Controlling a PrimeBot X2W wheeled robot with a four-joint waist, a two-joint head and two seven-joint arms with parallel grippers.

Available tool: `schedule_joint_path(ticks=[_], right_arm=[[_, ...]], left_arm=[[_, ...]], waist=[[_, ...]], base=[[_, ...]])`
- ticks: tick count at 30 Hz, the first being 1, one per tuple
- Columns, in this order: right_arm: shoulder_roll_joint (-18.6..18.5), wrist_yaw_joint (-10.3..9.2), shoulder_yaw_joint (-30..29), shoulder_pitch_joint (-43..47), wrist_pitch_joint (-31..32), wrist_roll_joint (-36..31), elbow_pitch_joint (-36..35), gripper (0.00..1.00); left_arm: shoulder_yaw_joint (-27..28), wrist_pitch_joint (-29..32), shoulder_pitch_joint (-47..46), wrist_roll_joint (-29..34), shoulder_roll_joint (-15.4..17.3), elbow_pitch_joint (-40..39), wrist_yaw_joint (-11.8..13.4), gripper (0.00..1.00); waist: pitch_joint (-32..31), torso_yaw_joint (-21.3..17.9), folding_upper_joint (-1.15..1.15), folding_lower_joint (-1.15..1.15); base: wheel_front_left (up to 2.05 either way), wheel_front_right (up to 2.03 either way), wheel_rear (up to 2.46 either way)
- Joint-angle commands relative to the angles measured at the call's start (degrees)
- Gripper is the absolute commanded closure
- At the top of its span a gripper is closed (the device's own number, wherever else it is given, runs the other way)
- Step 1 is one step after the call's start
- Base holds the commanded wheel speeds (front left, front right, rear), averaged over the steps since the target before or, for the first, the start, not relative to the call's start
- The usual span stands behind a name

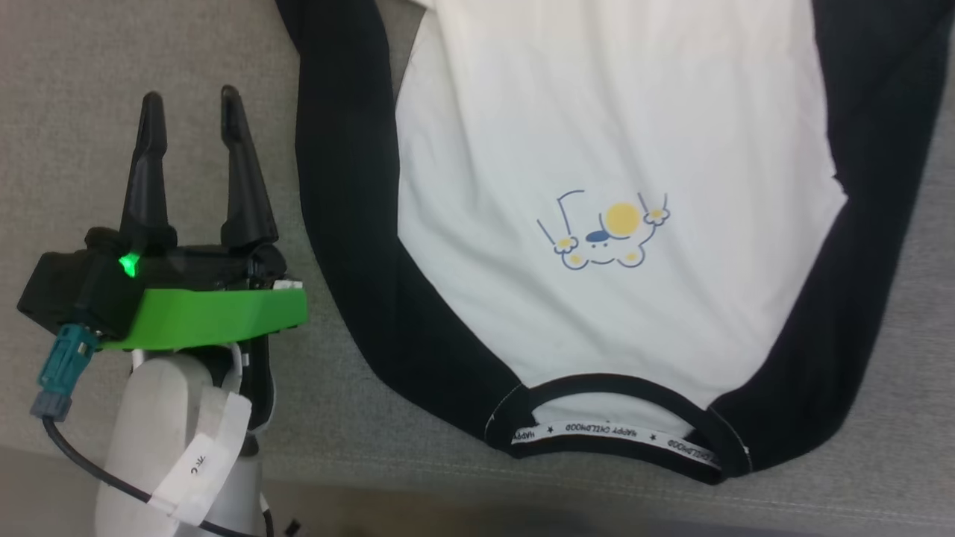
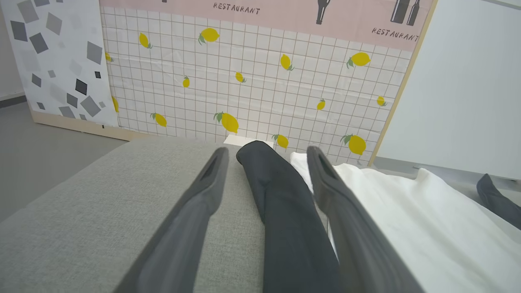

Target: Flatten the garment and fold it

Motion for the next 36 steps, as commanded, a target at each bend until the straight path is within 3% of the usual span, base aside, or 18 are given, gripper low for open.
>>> schedule_joint_path(ticks=[1,6,13,14,15,16,27,35,36], right_arm=[[-0.51,-0.09,0.10,-1.26,0.69,-1.85,1.31,0.00],[-1.68,-0.09,1.05,-3.08,3.62,-7.47,4.99,0.00],[-0.29,-0.09,2.92,-2.65,7.19,-5.57,8.56,0.00],[-0.21,-0.09,2.93,-2.57,7.49,-5.01,8.80,0.18],[-0.25,-0.09,3.17,-2.44,7.76,-4.50,8.99,0.68],[-0.35,-0.09,3.33,-2.36,7.66,-4.02,9.01,1.00],[-2.80,-0.09,-0.40,-0.25,-5.10,4.59,3.97,1.00],[-5.53,-0.09,-3.33,13.40,-7.84,12.96,-2.94,1.00],[-5.43,-0.09,-3.63,19.91,-8.06,13.93,-7.18,1.00]], left_arm=[[0.56,-0.20,-1.05,1.17,-0.77,-0.41,-0.82,0.00],[2.11,-0.20,-1.56,2.86,-2.76,-1.38,-3.02,0.00],[4.10,-0.20,-0.48,4.37,-4.02,-1.64,-4.76,0.00],[4.24,-0.20,-0.42,4.46,-4.08,-1.57,-4.89,0.00],[4.40,-0.20,-0.33,4.56,-4.15,-1.43,-5.03,0.00],[4.54,-0.20,-0.33,4.60,-4.19,-1.38,-5.13,0.00],[5.68,-0.20,1.37,3.31,-4.38,0.25,-5.40,0.00],[6.69,-0.20,5.99,2.73,-4.39,2.52,-4.29,0.00],[8.04,-0.20,8.45,1.93,-4.39,2.62,-3.15,0.00]], waist=[[7.77,4.05,0.00,-0.01],[9.58,4.59,0.00,-0.01],[9.20,3.87,0.00,-0.01],[9.00,3.80,0.00,-0.01],[8.74,3.70,0.00,-0.01],[8.42,3.63,0.00,-0.01],[0.00,1.80,0.00,-0.01],[-9.65,-0.80,0.00,-0.01],[-13.56,-1.87,0.00,-0.01]], base=[[0.00,0.00,0.00],[0.00,0.00,0.00],[0.00,0.00,0.00],[0.00,0.00,0.00],[0.00,0.00,0.00],[0.00,0.00,0.00],[0.00,0.00,0.00],[0.00,0.00,0.00],[0.00,0.00,0.00]])
